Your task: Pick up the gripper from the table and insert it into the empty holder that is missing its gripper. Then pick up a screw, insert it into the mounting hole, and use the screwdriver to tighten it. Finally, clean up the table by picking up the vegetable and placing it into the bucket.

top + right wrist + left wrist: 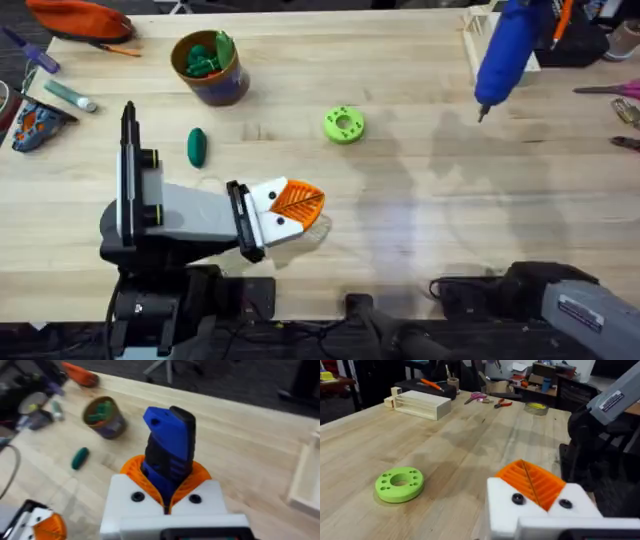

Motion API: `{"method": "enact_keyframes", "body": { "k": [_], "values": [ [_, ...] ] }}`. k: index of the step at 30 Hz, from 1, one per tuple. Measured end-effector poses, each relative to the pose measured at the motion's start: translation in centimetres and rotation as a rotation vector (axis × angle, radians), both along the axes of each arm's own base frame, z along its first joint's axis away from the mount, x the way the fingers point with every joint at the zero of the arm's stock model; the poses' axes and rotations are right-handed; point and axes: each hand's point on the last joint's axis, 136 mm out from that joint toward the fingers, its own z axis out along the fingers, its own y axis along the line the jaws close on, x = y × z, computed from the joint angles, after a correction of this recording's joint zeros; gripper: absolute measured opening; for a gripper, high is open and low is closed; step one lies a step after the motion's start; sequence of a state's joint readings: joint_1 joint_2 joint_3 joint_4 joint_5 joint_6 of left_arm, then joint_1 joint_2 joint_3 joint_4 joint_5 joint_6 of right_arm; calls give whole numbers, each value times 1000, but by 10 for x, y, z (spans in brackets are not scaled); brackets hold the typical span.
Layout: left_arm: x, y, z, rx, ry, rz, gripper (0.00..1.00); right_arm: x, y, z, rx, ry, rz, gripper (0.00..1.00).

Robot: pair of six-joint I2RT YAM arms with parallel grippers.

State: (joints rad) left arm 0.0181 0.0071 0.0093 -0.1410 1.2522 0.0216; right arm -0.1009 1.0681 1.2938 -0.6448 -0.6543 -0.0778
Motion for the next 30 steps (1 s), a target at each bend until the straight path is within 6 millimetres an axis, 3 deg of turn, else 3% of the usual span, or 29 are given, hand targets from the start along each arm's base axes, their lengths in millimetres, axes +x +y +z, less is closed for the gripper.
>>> {"method": "enact_keyframes", "body": {
  "k": [6,16,20,30],
  "values": [
    [0,0,0,0,0,0,12,-12,29,31,68,-126,186,23],
    [0,0,0,0,0,0,12,-47,102,72,98,-346,514,23],
    [0,0,0,0,0,0,12,-55,118,71,109,-377,575,23],
    [0,0,0,0,0,0,12,-51,147,50,217,-492,625,23]
  ]
}}
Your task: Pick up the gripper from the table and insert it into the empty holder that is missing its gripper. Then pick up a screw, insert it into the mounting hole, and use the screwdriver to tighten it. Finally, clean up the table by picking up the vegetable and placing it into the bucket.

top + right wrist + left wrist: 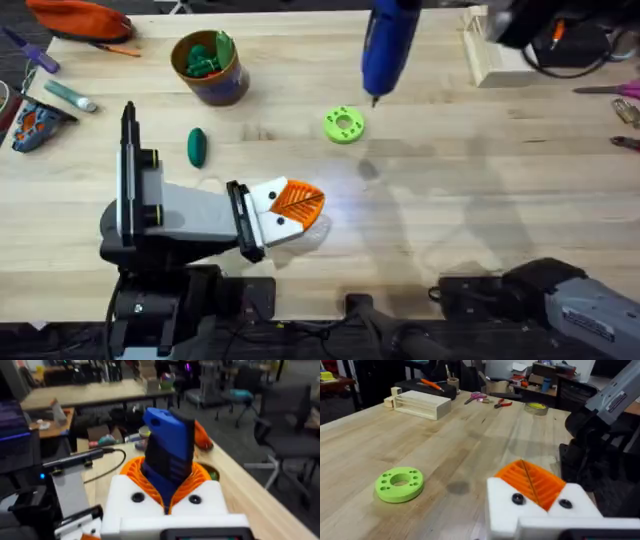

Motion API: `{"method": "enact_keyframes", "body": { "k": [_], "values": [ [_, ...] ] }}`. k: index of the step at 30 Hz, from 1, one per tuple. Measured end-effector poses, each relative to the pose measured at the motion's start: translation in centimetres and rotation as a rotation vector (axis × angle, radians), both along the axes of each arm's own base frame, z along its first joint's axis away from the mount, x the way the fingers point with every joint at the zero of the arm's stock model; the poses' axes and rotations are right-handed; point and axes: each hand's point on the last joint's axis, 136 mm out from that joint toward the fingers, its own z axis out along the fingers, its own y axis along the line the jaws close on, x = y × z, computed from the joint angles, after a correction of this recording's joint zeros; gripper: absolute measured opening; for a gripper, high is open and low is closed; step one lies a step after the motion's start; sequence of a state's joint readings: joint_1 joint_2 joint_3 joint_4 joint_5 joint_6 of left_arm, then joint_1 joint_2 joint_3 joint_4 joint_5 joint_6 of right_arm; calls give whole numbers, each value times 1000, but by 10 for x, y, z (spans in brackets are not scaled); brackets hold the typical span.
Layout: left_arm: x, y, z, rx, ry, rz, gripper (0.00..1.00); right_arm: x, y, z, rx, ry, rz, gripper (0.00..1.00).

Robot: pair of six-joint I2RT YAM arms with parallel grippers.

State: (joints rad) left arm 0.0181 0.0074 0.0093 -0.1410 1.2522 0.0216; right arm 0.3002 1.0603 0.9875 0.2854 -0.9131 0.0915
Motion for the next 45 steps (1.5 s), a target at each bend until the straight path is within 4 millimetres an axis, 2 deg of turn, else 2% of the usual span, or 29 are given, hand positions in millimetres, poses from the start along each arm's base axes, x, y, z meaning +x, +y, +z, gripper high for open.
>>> {"method": "enact_keyframes", "body": {
  "k": [5,8,15,24,33,45],
  "values": [
    [0,0,0,0,0,0,12,-8,4,3,117,-74,42,23],
    [0,0,0,0,0,0,12,-9,10,-4,147,-54,78,23],
    [0,0,0,0,0,0,12,-19,36,-24,131,-40,240,23],
    [0,0,0,0,0,0,12,-31,56,-43,103,-54,371,23],
    [0,0,0,0,0,0,12,-57,70,-43,84,-84,488,23],
    [0,0,0,0,0,0,12,-67,95,-36,57,-128,637,23]
  ]
}}
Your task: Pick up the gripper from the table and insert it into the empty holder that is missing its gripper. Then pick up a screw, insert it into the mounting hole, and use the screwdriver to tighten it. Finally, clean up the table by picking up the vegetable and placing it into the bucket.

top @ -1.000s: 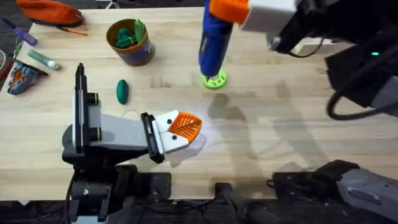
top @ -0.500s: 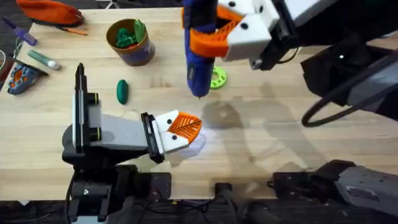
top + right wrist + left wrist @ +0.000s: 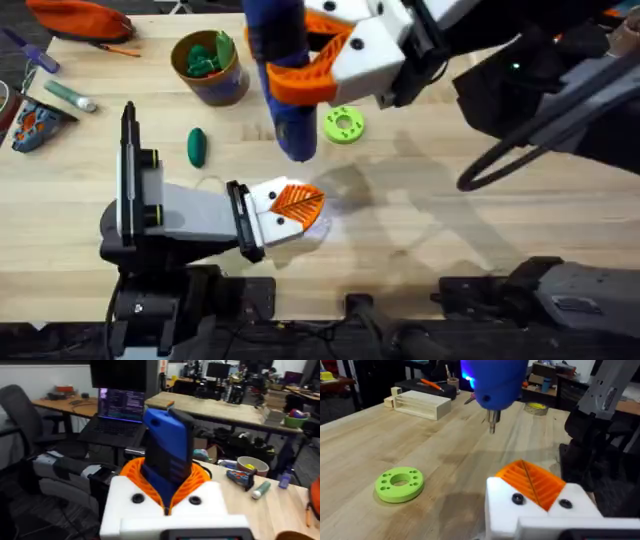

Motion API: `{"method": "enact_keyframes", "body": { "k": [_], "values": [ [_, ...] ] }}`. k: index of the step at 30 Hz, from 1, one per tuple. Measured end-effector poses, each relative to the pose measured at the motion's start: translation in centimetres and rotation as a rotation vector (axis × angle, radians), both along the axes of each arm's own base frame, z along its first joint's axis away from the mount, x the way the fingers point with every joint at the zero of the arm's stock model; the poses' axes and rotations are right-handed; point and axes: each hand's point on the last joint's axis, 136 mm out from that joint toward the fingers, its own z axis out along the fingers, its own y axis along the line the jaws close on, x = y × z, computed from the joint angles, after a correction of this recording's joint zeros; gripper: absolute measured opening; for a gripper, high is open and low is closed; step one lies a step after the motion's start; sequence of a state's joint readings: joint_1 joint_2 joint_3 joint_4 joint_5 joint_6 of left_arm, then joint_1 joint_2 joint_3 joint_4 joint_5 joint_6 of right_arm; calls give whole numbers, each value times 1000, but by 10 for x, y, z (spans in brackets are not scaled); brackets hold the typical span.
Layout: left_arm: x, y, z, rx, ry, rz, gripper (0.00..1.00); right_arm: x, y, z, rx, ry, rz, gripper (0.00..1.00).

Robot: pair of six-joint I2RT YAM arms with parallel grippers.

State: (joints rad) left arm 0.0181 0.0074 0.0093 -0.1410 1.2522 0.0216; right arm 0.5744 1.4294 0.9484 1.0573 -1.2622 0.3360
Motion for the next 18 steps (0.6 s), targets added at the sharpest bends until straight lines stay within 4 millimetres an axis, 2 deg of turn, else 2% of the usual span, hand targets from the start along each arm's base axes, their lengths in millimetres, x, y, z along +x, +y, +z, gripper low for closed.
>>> {"method": "enact_keyframes", "body": {
  "k": [18],
  "values": [
    [0,0,0,0,0,0,12,-20,8,-1,-4,-41,84,23]
  ]
}}
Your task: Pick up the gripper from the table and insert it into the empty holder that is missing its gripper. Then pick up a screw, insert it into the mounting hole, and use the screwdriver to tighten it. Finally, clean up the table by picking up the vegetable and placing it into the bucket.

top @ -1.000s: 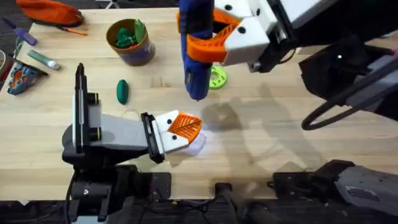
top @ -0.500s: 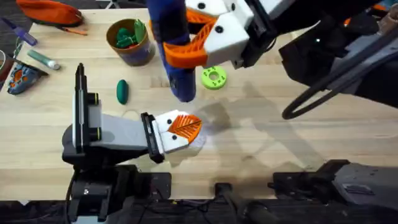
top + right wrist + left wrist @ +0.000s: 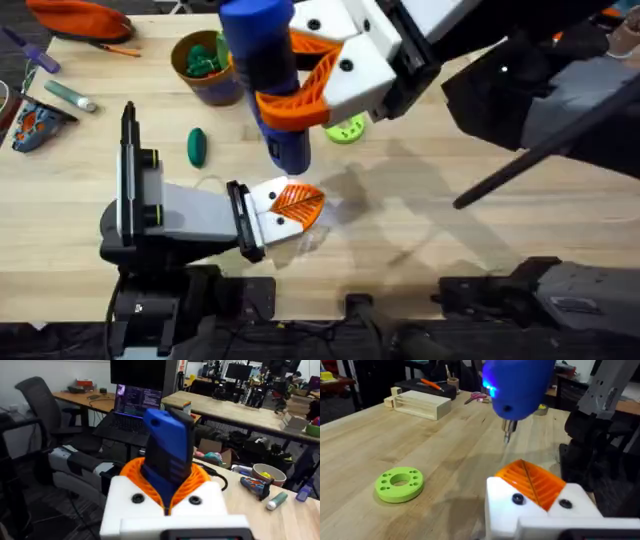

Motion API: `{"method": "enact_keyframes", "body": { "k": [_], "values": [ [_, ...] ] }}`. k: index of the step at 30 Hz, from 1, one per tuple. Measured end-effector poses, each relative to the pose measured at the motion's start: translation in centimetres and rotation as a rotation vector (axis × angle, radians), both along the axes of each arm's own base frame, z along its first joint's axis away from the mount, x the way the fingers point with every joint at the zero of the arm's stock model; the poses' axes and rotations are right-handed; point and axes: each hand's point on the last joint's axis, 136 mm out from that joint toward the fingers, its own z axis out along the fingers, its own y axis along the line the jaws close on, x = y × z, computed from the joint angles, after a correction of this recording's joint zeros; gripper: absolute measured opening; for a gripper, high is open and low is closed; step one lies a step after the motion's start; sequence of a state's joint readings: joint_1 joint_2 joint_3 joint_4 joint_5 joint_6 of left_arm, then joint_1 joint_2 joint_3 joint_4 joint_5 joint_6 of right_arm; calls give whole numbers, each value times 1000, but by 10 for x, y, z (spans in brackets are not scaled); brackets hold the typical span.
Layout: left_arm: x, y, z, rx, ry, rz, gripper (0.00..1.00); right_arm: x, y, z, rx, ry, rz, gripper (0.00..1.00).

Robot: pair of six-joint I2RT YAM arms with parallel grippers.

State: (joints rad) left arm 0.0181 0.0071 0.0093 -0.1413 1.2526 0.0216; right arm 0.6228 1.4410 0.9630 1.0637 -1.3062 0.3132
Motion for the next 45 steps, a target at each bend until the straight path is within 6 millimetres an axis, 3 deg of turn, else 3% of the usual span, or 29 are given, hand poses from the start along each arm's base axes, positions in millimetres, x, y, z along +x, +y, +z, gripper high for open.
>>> {"method": "enact_keyframes", "body": {
  "k": [8,17,45],
  "values": [
    [0,0,0,0,0,0,12,-6,1,6,38,-49,6,23],
    [0,0,0,0,0,0,12,-28,19,6,58,-40,61,23],
    [0,0,0,0,0,0,12,-19,27,-7,36,-6,53,23]
  ]
}}
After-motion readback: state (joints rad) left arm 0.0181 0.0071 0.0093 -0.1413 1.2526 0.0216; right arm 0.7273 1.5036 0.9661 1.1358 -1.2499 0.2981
